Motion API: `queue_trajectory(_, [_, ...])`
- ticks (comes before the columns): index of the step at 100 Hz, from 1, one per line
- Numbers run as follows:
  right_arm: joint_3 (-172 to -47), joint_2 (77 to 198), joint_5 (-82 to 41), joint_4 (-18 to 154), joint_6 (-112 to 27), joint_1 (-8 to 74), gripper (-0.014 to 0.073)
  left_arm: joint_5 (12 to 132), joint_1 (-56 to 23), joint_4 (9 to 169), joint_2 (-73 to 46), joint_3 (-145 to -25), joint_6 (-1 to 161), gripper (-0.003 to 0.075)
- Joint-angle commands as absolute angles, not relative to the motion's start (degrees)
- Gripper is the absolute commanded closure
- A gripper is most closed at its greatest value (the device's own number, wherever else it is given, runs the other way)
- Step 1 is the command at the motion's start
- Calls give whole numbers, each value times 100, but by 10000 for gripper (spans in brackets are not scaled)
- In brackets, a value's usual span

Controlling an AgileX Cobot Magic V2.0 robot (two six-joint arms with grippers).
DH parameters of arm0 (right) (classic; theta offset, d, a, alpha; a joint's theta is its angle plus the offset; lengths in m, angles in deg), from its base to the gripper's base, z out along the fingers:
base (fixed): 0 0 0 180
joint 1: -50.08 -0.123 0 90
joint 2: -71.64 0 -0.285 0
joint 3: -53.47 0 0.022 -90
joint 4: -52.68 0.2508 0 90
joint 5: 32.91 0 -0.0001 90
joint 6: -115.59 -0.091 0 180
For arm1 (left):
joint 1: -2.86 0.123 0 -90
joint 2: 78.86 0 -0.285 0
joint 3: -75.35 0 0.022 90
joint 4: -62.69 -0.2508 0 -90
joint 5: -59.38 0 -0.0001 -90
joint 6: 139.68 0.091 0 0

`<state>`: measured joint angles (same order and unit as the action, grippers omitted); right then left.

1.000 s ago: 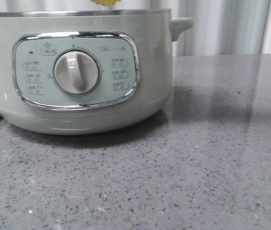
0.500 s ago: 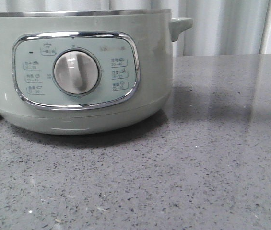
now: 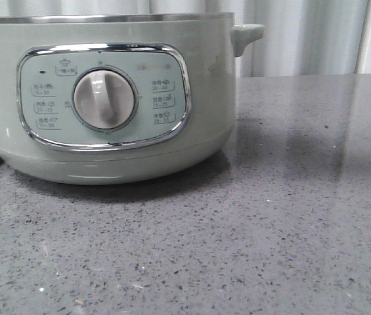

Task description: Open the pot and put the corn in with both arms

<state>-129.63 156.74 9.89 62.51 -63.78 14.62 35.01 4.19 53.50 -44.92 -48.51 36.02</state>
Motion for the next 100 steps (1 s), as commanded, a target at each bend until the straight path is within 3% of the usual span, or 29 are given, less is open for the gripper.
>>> queue_trajectory(1, [-13166,15281,1074,6109,-6316,1467,558,3076,386,5402,-4471,-5046,3546,480])
queue_trajectory(12, [-13155,15062,1396,6038,-6316,1467,637,3220,386,5402,-4471,-5046,3546,592])
queue_trajectory(28, [-12920,14652,1738,6029,-6316,1467,659,3643,386,5402,-4494,-5046,3546,742])
queue_trajectory(50, [-11840,13655,1310,5773,-6316,1467,659,3825,386,5402,-4857,-5046,3546,741])
queue_trajectory(100, [-8941,10746,166,5603,-6374,1467,659,5620,386,5696,-6584,-4672,3401,741])
